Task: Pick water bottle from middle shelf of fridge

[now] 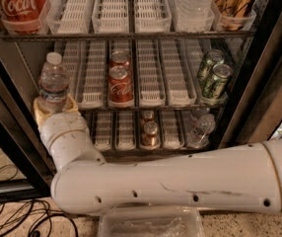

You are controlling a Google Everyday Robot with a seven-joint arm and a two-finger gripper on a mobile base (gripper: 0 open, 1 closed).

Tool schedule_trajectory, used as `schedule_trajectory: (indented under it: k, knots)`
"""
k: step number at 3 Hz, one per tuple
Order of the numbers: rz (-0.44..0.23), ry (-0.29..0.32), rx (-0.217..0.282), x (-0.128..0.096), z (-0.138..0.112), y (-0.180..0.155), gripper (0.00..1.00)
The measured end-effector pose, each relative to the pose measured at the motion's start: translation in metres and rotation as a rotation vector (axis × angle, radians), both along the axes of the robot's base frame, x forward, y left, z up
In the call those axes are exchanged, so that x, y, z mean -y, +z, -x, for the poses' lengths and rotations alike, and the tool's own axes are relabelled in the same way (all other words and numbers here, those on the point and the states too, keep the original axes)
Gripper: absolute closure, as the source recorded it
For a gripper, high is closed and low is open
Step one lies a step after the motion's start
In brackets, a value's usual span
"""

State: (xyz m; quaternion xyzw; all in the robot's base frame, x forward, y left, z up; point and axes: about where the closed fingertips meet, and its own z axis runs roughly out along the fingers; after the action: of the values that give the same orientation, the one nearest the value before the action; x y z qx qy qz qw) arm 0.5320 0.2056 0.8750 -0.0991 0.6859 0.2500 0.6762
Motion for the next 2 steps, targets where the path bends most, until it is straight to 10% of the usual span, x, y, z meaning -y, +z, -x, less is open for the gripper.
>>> schedule_trajectory:
  k: [2]
  knots:
    - [-0.026, -0.006, -0.03, 0.0145, -0.0108, 0.0047, 1.0]
